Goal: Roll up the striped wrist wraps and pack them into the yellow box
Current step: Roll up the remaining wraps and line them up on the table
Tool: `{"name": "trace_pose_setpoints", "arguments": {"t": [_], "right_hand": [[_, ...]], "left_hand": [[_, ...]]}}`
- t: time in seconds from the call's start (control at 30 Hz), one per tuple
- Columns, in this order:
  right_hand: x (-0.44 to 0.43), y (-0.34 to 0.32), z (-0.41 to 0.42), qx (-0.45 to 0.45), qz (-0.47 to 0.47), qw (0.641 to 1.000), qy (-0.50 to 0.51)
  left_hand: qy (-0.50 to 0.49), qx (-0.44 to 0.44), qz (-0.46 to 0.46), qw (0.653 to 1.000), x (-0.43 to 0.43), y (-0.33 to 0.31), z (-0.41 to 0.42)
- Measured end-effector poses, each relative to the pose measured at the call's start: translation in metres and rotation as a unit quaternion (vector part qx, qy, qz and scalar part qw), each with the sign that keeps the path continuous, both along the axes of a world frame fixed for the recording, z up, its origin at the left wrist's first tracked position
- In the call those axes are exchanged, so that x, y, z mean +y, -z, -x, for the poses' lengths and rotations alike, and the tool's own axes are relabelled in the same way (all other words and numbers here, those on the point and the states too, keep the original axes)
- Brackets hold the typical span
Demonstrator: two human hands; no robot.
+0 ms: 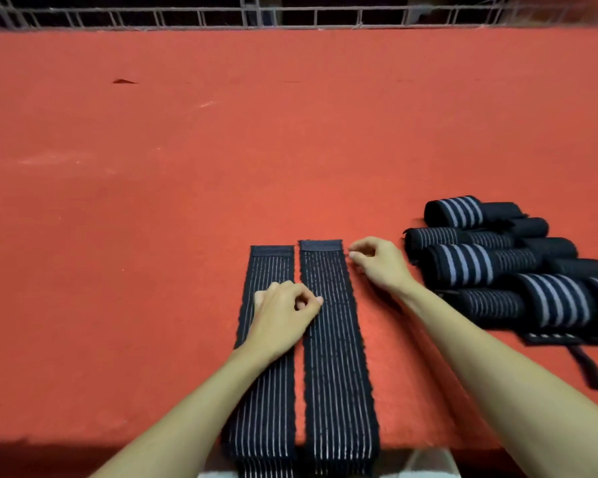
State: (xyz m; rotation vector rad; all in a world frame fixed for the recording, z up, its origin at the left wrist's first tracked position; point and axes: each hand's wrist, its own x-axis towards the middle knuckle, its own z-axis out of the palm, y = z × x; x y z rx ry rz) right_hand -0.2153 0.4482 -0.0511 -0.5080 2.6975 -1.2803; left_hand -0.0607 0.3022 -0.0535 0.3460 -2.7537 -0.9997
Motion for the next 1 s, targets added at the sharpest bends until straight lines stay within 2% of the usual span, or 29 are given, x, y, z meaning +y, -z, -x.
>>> {"name": "trace_pose_setpoints", "arguments": {"t": [0.07, 0.13, 0.2, 0.33, 0.37, 0.47, 0.6, 0.67, 0.73, 0.83, 0.87, 0.93, 1.0], "right_hand": [[0.001, 0.010, 0.001, 0.006, 0.048, 0.999, 0.024], [-0.004, 0.013, 0.002, 0.034, 0.041, 0.998, 0.046], [-0.013, 0.012, 0.005, 0.065, 0.003, 0.996, 0.060], [-0.026, 0.009, 0.004, 0.082, -0.136, 0.987, 0.038], [-0.027, 0.009, 0.003, 0.081, -0.142, 0.986, 0.039], [-0.023, 0.010, 0.004, 0.080, -0.062, 0.993, 0.068], [-0.007, 0.004, -0.011, 0.005, 0.129, 0.991, 0.038], [0.003, -0.011, -0.024, -0.024, 0.196, 0.980, 0.016], [0.010, -0.036, -0.037, -0.047, 0.255, 0.966, -0.024], [0.018, -0.080, -0.055, -0.102, 0.290, 0.946, -0.102], [0.019, -0.092, -0.060, -0.113, 0.278, 0.945, -0.129], [0.019, -0.114, -0.076, -0.126, 0.278, 0.938, -0.165], [0.016, -0.131, -0.087, -0.145, 0.336, 0.915, -0.172]], "left_hand": [[-0.031, 0.017, 0.043, 0.998, 0.008, 0.005, 0.001], [-0.033, 0.021, 0.063, 0.997, 0.010, 0.007, 0.002], [-0.036, 0.031, 0.070, 0.996, 0.010, 0.007, 0.004], [-0.045, 0.038, 0.088, 0.994, 0.010, 0.008, 0.006], [-0.045, 0.045, 0.090, 0.994, 0.010, 0.008, 0.006], [-0.034, 0.065, 0.093, 0.993, 0.008, 0.010, 0.004], [-0.014, 0.075, 0.105, 0.992, 0.006, 0.010, 0.000], [-0.039, 0.082, 0.069, 0.993, 0.008, 0.008, -0.002], [-0.055, 0.058, -0.027, 0.996, 0.010, -0.001, -0.003], [0.023, -0.044, -0.194, 0.980, 0.011, -0.023, -0.008], [0.060, -0.072, -0.210, 0.973, 0.009, -0.030, -0.011], [0.103, -0.076, -0.223, 0.966, 0.007, -0.049, -0.026], [0.129, -0.059, -0.273, 0.951, 0.006, -0.066, -0.040]]}}
